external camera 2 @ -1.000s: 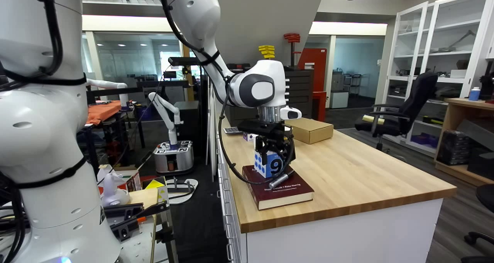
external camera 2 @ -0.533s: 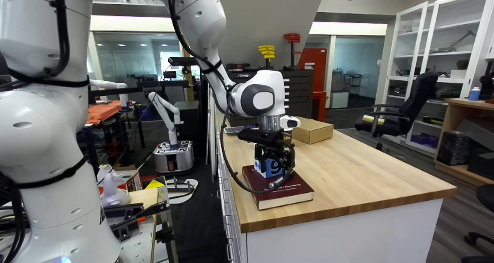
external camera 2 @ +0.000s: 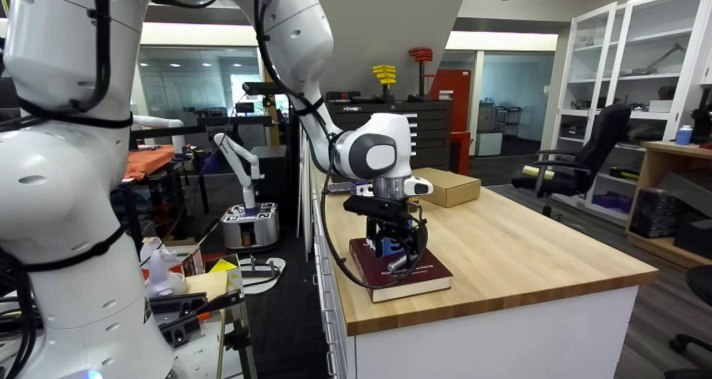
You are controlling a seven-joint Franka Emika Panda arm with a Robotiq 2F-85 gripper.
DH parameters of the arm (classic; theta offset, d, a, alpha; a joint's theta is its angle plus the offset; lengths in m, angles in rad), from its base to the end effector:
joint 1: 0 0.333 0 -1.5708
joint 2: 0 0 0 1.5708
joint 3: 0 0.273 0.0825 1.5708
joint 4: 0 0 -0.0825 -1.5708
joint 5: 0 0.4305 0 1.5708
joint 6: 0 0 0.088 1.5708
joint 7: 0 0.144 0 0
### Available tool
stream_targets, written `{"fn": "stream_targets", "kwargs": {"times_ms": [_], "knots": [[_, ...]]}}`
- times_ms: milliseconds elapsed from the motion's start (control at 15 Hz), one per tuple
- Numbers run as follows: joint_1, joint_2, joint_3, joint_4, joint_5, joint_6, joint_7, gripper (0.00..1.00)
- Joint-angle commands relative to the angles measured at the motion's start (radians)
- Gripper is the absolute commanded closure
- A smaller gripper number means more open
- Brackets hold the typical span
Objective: Put the marker in the box
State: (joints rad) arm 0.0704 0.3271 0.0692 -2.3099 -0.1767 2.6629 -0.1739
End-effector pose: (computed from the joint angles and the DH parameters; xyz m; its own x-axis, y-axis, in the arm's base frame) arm 0.5319 0.0804 0.0868 0.8934 0.4490 0.0121 0.4474 -0.8919 0.0663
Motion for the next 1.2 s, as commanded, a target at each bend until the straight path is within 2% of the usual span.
{"fn": "stream_targets", "kwargs": {"times_ms": [0, 467, 667, 733, 1133], "knots": [[-0.009, 0.029, 0.004, 0.015, -0.004, 0.043, -0.033, 0.33], [-0.025, 0.038, 0.013, 0.005, 0.008, 0.089, -0.075, 0.79], [-0.018, -0.002, 0.001, -0.017, 0.004, 0.073, -0.049, 0.99], [-0.016, -0.018, -0.002, -0.027, 0.001, 0.070, -0.042, 0.95], [0.023, -0.135, -0.050, -0.071, -0.062, 0.039, 0.063, 0.94]]}}
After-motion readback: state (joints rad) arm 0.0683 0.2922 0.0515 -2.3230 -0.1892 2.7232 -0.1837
